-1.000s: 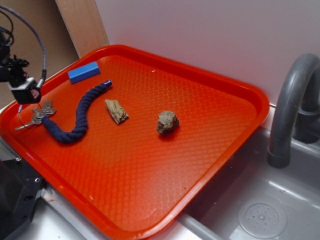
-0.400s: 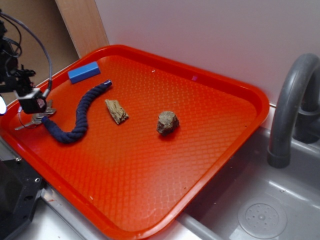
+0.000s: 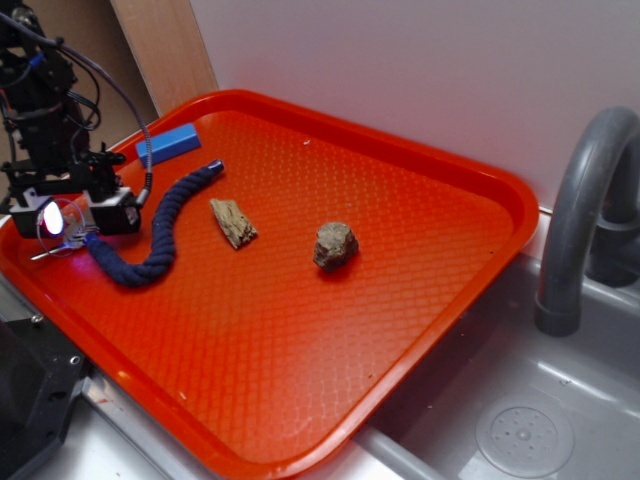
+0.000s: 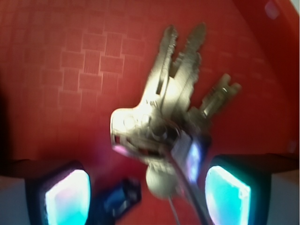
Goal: Grab the silver keys.
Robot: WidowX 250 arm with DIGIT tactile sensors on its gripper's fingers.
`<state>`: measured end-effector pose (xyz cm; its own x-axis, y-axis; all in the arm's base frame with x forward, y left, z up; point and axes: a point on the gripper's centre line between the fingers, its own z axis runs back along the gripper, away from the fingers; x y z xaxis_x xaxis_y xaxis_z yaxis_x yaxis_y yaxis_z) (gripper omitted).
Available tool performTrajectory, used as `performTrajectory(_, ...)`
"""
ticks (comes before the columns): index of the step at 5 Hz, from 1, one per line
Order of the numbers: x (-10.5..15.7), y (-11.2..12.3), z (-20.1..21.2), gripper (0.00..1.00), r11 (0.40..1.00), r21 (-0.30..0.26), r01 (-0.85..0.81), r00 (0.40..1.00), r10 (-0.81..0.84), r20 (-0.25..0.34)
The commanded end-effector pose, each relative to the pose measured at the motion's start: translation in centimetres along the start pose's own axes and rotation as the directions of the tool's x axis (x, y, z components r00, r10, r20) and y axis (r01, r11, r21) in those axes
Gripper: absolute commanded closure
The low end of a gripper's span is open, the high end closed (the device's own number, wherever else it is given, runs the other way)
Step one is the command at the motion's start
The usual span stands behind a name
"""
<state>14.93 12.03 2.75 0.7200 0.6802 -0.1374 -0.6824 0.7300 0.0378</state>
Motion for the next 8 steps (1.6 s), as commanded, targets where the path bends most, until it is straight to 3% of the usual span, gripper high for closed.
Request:
performTrajectory(1, -0.7, 0.3, 0.7, 1.0, 1.0, 0.002, -0.026, 1.0, 0.026, 0.008)
performTrajectory(3, -2.0, 1.2, 2.6, 1.0, 1.0, 0.01, 0.016, 1.0, -0.016, -0.002)
performTrajectory(4, -4.2, 0.3, 7.3, 1.0, 0.99, -0.067, 0.126, 0.984, -0.116, 0.134)
performTrajectory(5, -7.7, -3.8, 11.7, 1.0, 0.929, -0.042, 0.368, 0.894, -0.341, 0.292)
performTrajectory(6, -10.5, -9.0, 16.2, 1.0, 0.834, 0.059, 0.549, 0.778, -0.536, 0.327)
performTrajectory(7, -11.7, -13.6, 21.2, 1.0, 0.747, 0.078, 0.66, 0.708, -0.654, 0.267)
performTrajectory(8, -10.6, -16.1, 21.7, 1.0, 0.75, 0.123, 0.65, 0.737, -0.661, 0.138)
